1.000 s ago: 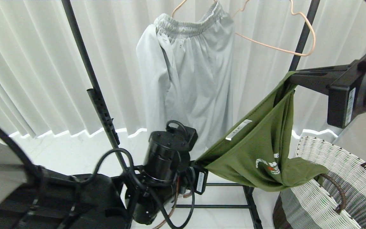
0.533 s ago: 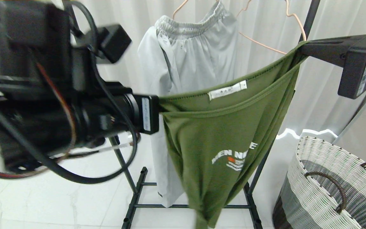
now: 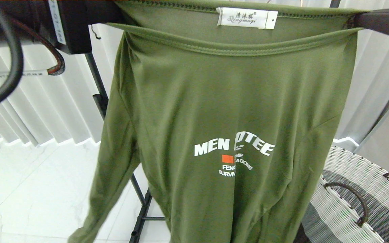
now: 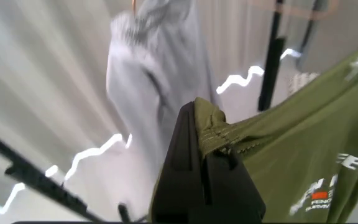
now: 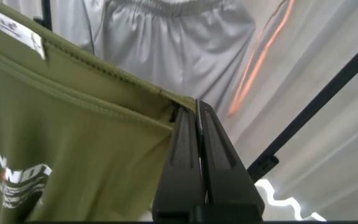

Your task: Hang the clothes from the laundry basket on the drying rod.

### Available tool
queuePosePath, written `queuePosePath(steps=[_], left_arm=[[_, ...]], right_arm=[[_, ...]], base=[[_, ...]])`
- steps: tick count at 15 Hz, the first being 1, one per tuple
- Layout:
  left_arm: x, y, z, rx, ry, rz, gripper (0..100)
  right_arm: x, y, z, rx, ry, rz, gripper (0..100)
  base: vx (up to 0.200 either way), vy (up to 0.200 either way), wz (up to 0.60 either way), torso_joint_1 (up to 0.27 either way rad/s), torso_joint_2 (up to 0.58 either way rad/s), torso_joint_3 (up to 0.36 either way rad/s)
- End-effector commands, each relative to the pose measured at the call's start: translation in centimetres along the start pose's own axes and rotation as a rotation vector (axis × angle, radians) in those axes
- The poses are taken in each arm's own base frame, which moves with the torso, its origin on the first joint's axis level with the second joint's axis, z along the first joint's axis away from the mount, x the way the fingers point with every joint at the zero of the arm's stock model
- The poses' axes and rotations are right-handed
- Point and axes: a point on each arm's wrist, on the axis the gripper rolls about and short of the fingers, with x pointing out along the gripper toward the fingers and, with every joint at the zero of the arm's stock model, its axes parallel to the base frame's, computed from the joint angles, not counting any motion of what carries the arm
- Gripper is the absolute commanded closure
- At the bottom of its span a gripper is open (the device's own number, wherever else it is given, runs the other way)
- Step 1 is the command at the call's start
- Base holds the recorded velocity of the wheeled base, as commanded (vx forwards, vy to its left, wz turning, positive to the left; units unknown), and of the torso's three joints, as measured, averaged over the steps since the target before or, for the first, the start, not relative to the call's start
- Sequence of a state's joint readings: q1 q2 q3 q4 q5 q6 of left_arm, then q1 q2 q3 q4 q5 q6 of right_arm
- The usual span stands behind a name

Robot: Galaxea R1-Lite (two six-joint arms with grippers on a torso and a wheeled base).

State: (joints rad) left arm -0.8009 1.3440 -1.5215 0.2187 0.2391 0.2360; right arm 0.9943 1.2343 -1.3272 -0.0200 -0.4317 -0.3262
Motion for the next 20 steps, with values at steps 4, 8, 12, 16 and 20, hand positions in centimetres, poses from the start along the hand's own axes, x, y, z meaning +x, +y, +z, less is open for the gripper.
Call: queuePosePath(steps=[4, 8, 12, 16, 20], left_arm=[[0.3, -1.2, 0.9, 0.006, -0.031, -0.055, 100], [4.1, -1.8, 3.4, -0.012, -0.087, -0.042, 100], [6.6, -2.2, 3.9, -0.018, -0.097, -0.027, 100], [4.5, -1.7, 3.4, -0.016, 0.006, -0.051, 100], [-1.8, -0.3, 2.0, -0.084, 0.219, -0.106, 100]], right_arm=[[-3.4, -0.4, 1.7, -0.002, -0.013, 0.112, 100], [-7.6, -1.1, 2.1, -0.035, 0.056, 0.331, 100], [-7.8, -0.4, 2.2, -0.039, 0.051, 0.394, 100], [-7.5, -0.6, 2.1, -0.040, 0.064, 0.360, 100], [-4.9, -1.2, 2.0, -0.045, 0.089, 0.170, 100]], base=[[0.000, 0.000, 0.00, 0.000, 0.00, 0.000], [0.000, 0.000, 0.00, 0.000, 0.00, 0.000], [0.000, 0.000, 0.00, 0.000, 0.00, 0.000], [0.000, 0.000, 0.00, 0.000, 0.00, 0.000], [0.000, 0.000, 0.00, 0.000, 0.00, 0.000]])
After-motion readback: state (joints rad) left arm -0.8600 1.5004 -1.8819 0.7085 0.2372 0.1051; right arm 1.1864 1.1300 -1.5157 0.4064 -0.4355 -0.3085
